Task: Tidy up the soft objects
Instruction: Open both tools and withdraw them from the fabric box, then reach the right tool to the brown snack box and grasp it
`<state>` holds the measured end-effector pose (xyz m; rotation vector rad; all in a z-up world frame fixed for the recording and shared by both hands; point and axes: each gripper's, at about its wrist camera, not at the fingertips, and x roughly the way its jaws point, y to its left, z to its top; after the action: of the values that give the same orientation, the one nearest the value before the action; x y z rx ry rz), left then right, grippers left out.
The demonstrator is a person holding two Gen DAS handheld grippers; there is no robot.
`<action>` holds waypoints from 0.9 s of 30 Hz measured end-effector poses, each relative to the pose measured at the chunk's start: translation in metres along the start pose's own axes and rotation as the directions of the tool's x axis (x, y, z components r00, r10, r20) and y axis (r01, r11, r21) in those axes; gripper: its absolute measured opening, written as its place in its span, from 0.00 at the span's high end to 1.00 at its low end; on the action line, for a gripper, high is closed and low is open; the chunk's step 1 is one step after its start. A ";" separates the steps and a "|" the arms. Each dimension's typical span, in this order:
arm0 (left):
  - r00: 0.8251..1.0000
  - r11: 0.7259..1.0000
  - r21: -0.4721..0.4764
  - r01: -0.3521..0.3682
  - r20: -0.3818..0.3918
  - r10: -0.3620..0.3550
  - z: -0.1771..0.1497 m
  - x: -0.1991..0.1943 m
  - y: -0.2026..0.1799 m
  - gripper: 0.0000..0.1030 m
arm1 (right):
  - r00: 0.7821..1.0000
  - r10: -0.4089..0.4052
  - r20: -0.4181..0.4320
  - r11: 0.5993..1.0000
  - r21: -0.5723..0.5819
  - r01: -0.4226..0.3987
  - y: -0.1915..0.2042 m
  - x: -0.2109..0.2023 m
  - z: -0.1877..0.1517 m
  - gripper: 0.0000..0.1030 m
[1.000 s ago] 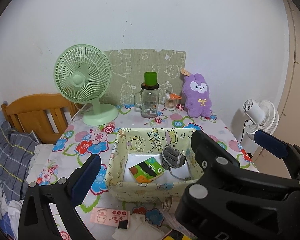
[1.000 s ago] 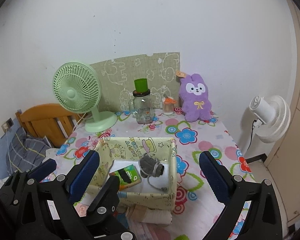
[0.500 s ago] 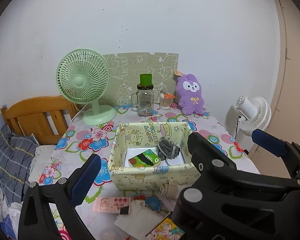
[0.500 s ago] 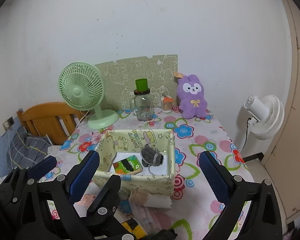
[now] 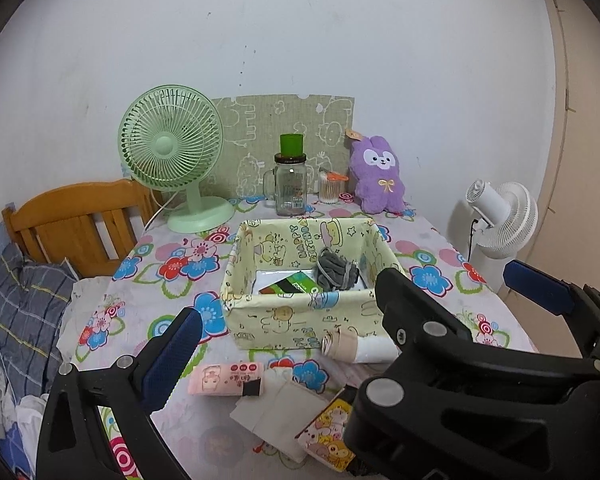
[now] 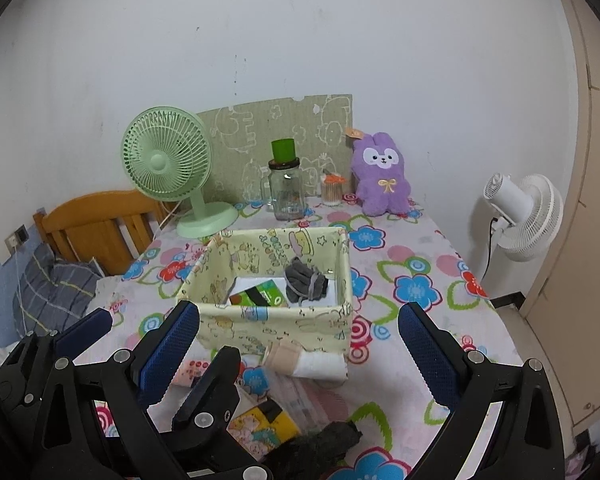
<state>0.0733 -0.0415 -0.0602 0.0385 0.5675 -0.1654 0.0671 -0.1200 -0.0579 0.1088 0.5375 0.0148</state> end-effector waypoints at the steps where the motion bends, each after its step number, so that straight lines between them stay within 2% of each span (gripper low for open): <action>1: 1.000 1.000 0.002 -0.001 0.002 0.001 -0.002 -0.001 0.000 0.00 | 1.000 -0.001 0.000 1.000 -0.002 0.001 0.000 -0.001 -0.002 0.02; 19: 1.000 1.000 0.000 0.000 -0.022 0.000 -0.040 0.003 0.006 0.00 | 0.999 -0.003 -0.038 1.000 -0.003 0.003 0.008 0.005 -0.043 0.02; 27: 0.999 1.000 0.001 -0.002 -0.044 0.002 -0.058 0.007 0.013 0.00 | 0.998 -0.040 -0.041 0.999 0.015 0.040 0.012 0.008 -0.063 0.02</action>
<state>0.0506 -0.0250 -0.1127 0.0434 0.6117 -0.1631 0.0417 -0.1015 -0.1141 0.1135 0.5806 -0.0265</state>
